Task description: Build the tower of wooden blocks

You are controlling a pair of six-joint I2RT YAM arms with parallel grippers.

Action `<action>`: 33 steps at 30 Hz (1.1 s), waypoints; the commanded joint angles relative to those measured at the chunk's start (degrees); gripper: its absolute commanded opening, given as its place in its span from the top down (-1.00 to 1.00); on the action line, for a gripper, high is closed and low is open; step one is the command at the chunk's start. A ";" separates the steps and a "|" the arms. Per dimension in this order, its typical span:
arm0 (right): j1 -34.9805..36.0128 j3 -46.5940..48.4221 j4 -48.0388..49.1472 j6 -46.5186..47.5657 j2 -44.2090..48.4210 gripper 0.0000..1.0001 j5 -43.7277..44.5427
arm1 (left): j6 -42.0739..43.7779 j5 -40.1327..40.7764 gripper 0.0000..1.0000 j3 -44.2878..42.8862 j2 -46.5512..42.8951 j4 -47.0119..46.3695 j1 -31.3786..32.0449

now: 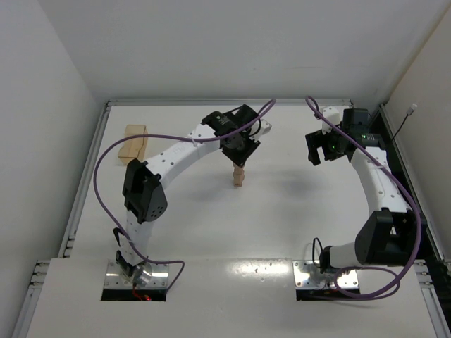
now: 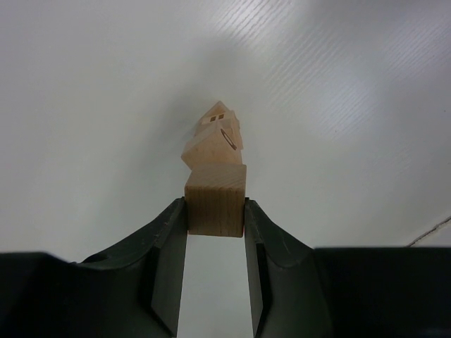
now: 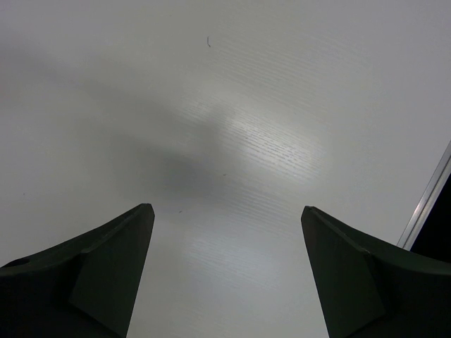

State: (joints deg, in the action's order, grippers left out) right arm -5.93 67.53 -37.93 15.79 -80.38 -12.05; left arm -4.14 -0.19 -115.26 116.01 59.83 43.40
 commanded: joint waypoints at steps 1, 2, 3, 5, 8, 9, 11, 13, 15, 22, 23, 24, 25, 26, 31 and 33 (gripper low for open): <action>-0.31 1.82 0.93 -0.85 0.05 -0.66 -0.07 | -0.25 -0.69 1.00 -2.86 -0.17 -0.07 -0.42; -0.31 1.82 0.93 -0.85 0.05 -0.66 -0.07 | -0.25 -1.22 1.00 -2.86 0.36 -0.07 -0.42; -0.31 1.82 0.93 -0.85 0.05 -0.66 -0.07 | -0.25 -1.22 1.00 -2.86 0.36 -0.07 -0.42; -0.31 1.82 0.93 -0.85 0.05 -0.66 -0.07 | -0.25 -1.22 0.98 -3.38 0.36 -0.07 -0.42; -0.31 1.30 0.93 -0.85 0.05 -0.66 -0.07 | -0.25 -1.22 0.96 -3.39 0.98 -0.07 -0.95; -0.31 1.29 0.93 -0.85 0.05 -0.66 -0.07 | -0.25 -1.22 0.95 -3.39 1.50 -0.07 -0.95; -0.31 1.29 0.93 -0.85 0.05 -0.66 -0.07 | -0.25 -1.22 0.95 -3.92 1.50 -0.07 -1.47; -0.31 1.29 0.93 -0.85 0.05 -0.66 -0.07 | -0.25 -1.22 0.93 -3.92 1.50 -0.07 -1.47; -0.31 1.29 0.93 -0.85 -0.48 -0.66 -0.07 | -0.25 -1.22 0.90 -4.44 2.03 -0.07 -1.47; -0.31 1.29 0.93 -0.85 -0.48 -0.66 -0.07 | -0.25 -1.92 0.87 -4.44 2.56 -0.07 -2.00; -0.31 1.29 0.93 -0.85 -0.48 -0.66 -0.07 | -0.25 -1.92 0.87 -4.44 2.56 -0.07 -2.00; -0.31 1.29 0.93 -0.85 -1.00 -0.66 -0.07 | -0.25 -1.92 0.85 -4.44 2.56 -0.07 -2.00; -0.31 1.81 0.93 -0.85 -1.01 -0.66 -0.07 | -0.25 -1.92 0.82 -4.44 2.56 -0.07 -2.00; -0.31 1.82 0.93 -0.85 -1.01 -0.66 -0.07 | -0.25 -2.45 0.79 -4.44 2.56 -0.07 -2.00; -0.31 1.82 0.93 -0.85 -1.01 -0.66 -0.07 | -0.25 -3.06 0.48 -4.44 2.56 -0.07 -2.00; -0.31 1.82 0.93 -0.85 -1.01 -0.66 -0.07 | -0.25 -3.07 0.44 -4.44 2.56 -0.07 -2.00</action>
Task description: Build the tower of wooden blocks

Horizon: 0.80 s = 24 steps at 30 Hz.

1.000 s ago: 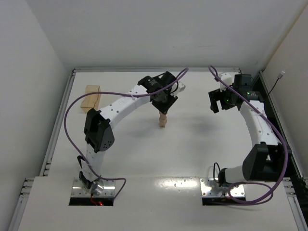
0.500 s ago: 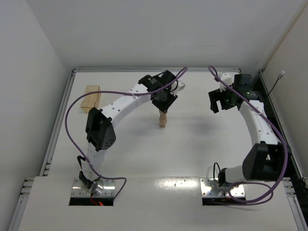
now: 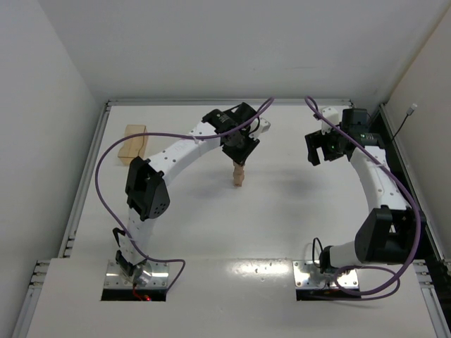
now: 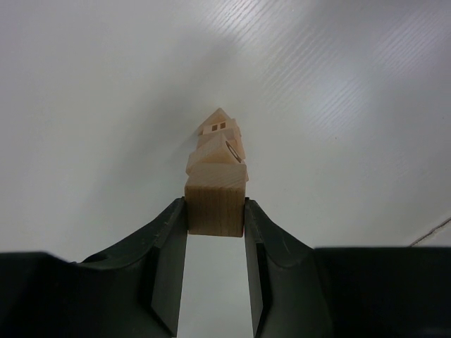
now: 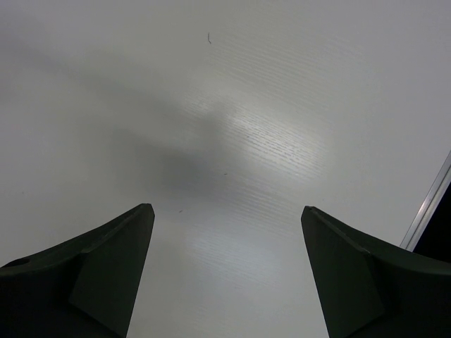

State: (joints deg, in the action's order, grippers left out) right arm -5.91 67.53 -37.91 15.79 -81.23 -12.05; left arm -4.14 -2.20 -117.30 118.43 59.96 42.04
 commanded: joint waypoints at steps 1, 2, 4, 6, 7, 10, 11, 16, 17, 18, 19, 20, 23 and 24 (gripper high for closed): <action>-0.33 1.82 0.91 -0.85 -0.68 -0.66 -0.07 | -0.25 -1.06 0.44 -2.41 0.13 -0.20 -0.65; -0.33 1.82 0.91 -0.85 -0.68 -0.66 -0.07 | -0.25 -1.06 0.44 -2.41 0.13 -0.20 -0.65; -0.33 1.82 0.91 -0.85 -0.68 -0.66 -0.07 | -0.25 -1.06 0.41 -1.88 0.13 -0.20 -0.65; -0.33 1.82 0.91 -0.85 -0.68 -0.66 -0.07 | -0.25 -1.06 0.36 -1.88 0.13 -0.20 -0.65; -0.33 2.34 0.91 -0.85 -0.68 -0.66 -0.07 | -0.25 -1.06 0.36 -1.88 0.13 -0.20 -0.65; -0.33 2.35 0.91 -0.85 -0.68 -0.66 -0.07 | -0.25 -0.53 0.33 -1.88 0.13 -0.20 -0.65; -0.33 2.35 0.91 -0.85 -0.68 -0.66 -0.07 | -0.25 -0.53 0.33 -1.88 0.13 -0.20 -0.65; -0.33 2.35 0.91 -0.85 -1.20 -0.66 -0.07 | -0.25 -0.53 0.28 -1.88 0.66 -0.20 -0.65; -0.33 2.35 0.91 -0.85 -1.21 -0.66 -0.07 | -0.25 -0.53 0.24 -1.88 0.66 -0.20 -0.65; -0.33 2.35 0.91 -0.85 -1.21 -0.66 -0.07 | -0.25 -0.53 0.21 -1.88 0.66 -0.20 -0.65; -0.33 2.35 0.91 -0.85 -1.21 -0.66 -0.07 | -0.25 -0.53 0.18 -1.88 0.66 -0.20 -0.65; -0.33 2.35 0.91 -0.85 -1.21 -0.66 -0.07 | -0.25 -0.53 0.18 -1.88 0.66 -0.20 -0.65; -0.33 2.35 0.91 -0.85 -1.21 -0.66 -0.07 | -0.78 -0.53 0.11 -1.36 0.66 -0.20 -0.65; -0.33 2.35 0.91 -0.85 -1.21 -0.66 -0.07 | -0.78 -0.53 0.05 -1.36 0.66 -0.20 -0.65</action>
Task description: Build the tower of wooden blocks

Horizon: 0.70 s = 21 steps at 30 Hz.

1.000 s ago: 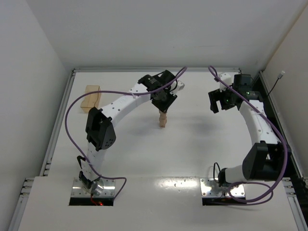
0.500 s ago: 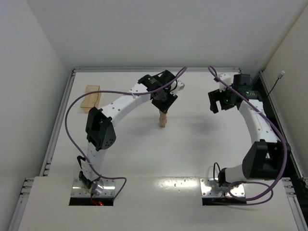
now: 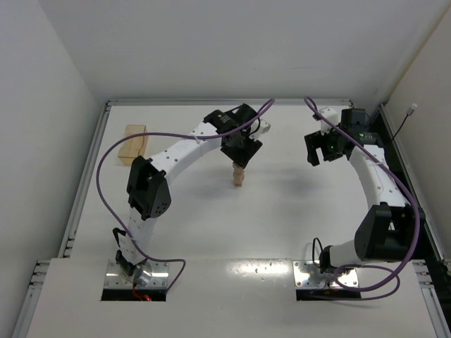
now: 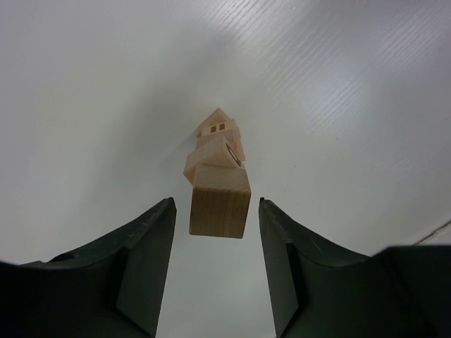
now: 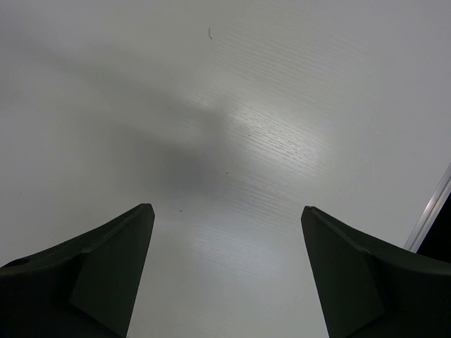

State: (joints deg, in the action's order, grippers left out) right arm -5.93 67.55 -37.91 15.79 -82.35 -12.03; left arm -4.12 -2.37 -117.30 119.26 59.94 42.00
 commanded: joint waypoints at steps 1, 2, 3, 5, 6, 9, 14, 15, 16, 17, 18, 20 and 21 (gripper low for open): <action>-0.31 2.32 0.91 -0.85 -0.10 -0.66 -0.10 | -0.80 -0.35 0.03 -1.36 -0.17 -0.18 -0.60; -0.31 2.32 0.91 -0.85 -0.10 -0.66 -0.10 | -0.80 -0.35 0.00 -1.36 -0.17 -0.18 -0.60; -0.31 2.32 0.91 -0.85 -0.10 -0.66 -0.10 | -0.80 -0.35 -0.20 -1.36 -0.17 -0.18 -0.60; -0.31 2.32 0.91 -0.85 -0.10 -0.66 -0.10 | -0.80 -0.88 -0.39 -1.36 -0.96 -0.70 -0.60; -0.31 2.32 0.91 -0.85 -0.10 -0.66 -0.10 | -1.32 -1.49 -0.47 -1.36 -1.83 -1.40 -0.60; -0.31 2.32 0.91 -0.85 -0.10 -0.66 -0.10 | -1.33 -3.69 -0.78 -0.83 -3.85 -1.93 -0.60; -0.31 2.32 0.91 -0.85 -0.10 -0.66 -1.50 | -4.83 -1.78 -0.83 3.11 -12.98 -11.12 -1.12; -0.31 2.32 0.91 -0.85 0.60 -0.66 -2.46 | -5.71 0.42 -0.87 7.30 -18.48 -13.51 -1.13; -0.31 2.32 0.91 -0.33 0.61 -0.66 -3.86 | -6.59 1.31 -0.94 8.82 -20.63 -14.93 -2.78; -0.31 1.80 0.91 -0.32 0.61 -0.66 -3.88 | -7.12 2.10 -1.00 10.06 -22.13 -15.46 -3.41; 0.22 1.80 0.91 -0.32 1.30 -0.66 -4.66 | -7.13 6.02 -1.00 12.85 -24.14 -15.47 -3.41; 0.22 1.09 0.91 -0.32 1.31 -0.66 -6.77 | -7.13 7.21 -1.00 17.08 -26.35 -15.47 -6.30; 0.22 1.09 0.91 -0.84 1.83 -0.68 -7.56 | -8.09 7.21 -1.00 19.10 -27.41 -15.47 -8.14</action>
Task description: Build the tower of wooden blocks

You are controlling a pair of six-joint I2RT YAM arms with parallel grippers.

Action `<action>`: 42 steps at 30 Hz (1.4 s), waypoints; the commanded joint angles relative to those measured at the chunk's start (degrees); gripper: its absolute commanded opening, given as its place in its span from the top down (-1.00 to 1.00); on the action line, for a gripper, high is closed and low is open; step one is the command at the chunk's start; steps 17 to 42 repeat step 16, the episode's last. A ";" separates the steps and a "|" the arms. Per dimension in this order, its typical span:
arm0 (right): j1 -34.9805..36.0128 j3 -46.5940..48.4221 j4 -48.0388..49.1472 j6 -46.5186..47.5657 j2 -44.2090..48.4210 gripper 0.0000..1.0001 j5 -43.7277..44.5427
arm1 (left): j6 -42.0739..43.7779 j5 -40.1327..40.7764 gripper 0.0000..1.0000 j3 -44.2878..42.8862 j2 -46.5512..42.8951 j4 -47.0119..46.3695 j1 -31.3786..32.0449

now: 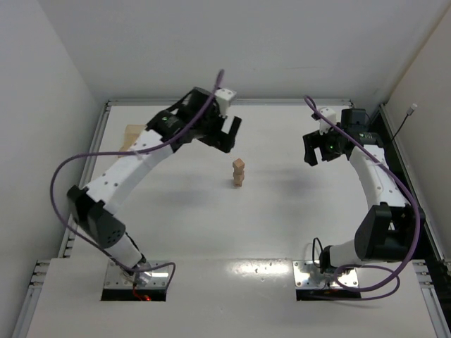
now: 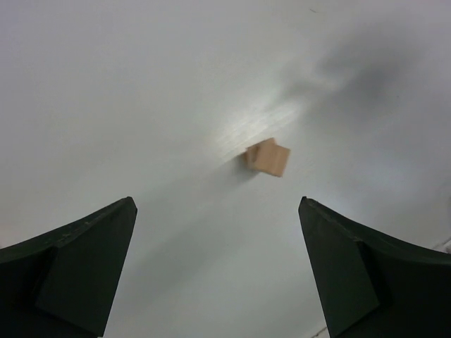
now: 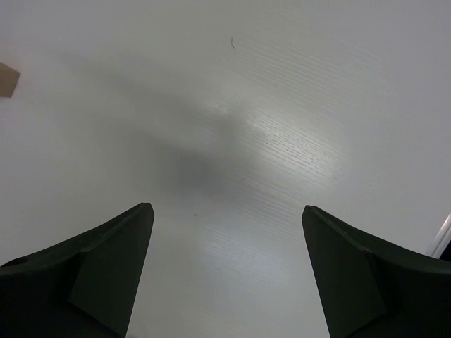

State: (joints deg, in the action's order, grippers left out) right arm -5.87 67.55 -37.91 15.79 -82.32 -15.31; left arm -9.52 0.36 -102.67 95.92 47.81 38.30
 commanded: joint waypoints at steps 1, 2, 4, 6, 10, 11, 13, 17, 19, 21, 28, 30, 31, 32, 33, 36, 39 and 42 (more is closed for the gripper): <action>0.16 0.48 1.43 -0.85 1.82 -0.68 -5.51 | -2.70 3.34 -1.00 6.94 -5.12 -3.34 -6.55; 0.16 0.48 1.44 -1.37 1.82 -0.68 -6.13 | -3.92 2.72 -1.00 11.83 -7.22 -3.95 -10.84; 0.16 -0.14 2.83 -2.25 1.82 -0.68 -6.13 | -4.62 0.00 -1.00 19.39 -9.16 -5.36 -15.34; 0.16 -0.84 2.84 -2.78 1.82 -0.68 -6.13 | -5.33 -1.67 -1.00 23.90 -10.40 -6.67 -21.59; 0.16 -0.84 4.07 -4.01 1.12 -0.68 -6.13 | -5.33 -5.10 -1.00 32.08 -9.10 -8.96 -29.68; 0.16 -0.32 4.07 -4.01 0.42 -0.68 -6.13 | -5.33 -5.11 -1.00 32.10 -8.30 -9.66 -30.74; 0.16 -0.31 4.07 -4.54 0.41 -0.68 -6.13 | -5.33 -5.63 -1.00 32.10 -6.81 -9.67 -32.24; 0.16 0.21 4.07 -4.54 0.41 -0.68 -6.13 | -4.72 -5.72 -1.00 31.31 -4.69 -9.67 -33.65; 0.16 0.21 4.07 -4.54 0.41 -0.68 -6.13 | -4.72 -5.72 -1.00 31.31 -4.69 -9.67 -33.65; 0.16 0.21 4.07 -4.54 0.41 -0.68 -6.13 | -4.72 -5.72 -1.00 31.31 -4.69 -9.67 -33.65; 0.16 0.21 4.07 -4.54 0.41 -0.68 -6.13 | -4.72 -5.72 -1.00 31.31 -4.69 -9.67 -33.65; 0.16 0.21 4.07 -4.54 0.41 -0.68 -6.13 | -4.72 -5.72 -1.00 31.31 -4.69 -9.67 -33.65; 0.16 0.21 4.07 -4.54 0.41 -0.68 -6.13 | -4.72 -5.72 -1.00 31.31 -4.69 -9.67 -33.65; 0.16 0.21 4.07 -4.54 0.41 -0.68 -6.13 | -4.72 -5.72 -1.00 31.31 -4.69 -9.67 -33.65; 0.16 0.21 4.07 -4.54 0.41 -0.68 -6.13 | -4.72 -5.72 -1.00 31.31 -4.69 -9.67 -33.65; 0.16 0.21 4.07 -4.54 0.41 -0.68 -6.13 | -4.72 -5.72 -1.00 31.31 -4.69 -9.67 -33.65; 0.16 0.21 4.07 -4.54 0.41 -0.68 -6.13 | -4.72 -5.72 -1.00 31.31 -4.69 -9.67 -33.65; 0.16 0.21 4.07 -4.54 0.41 -0.68 -6.13 | -4.72 -5.72 -1.00 31.31 -4.69 -9.67 -33.65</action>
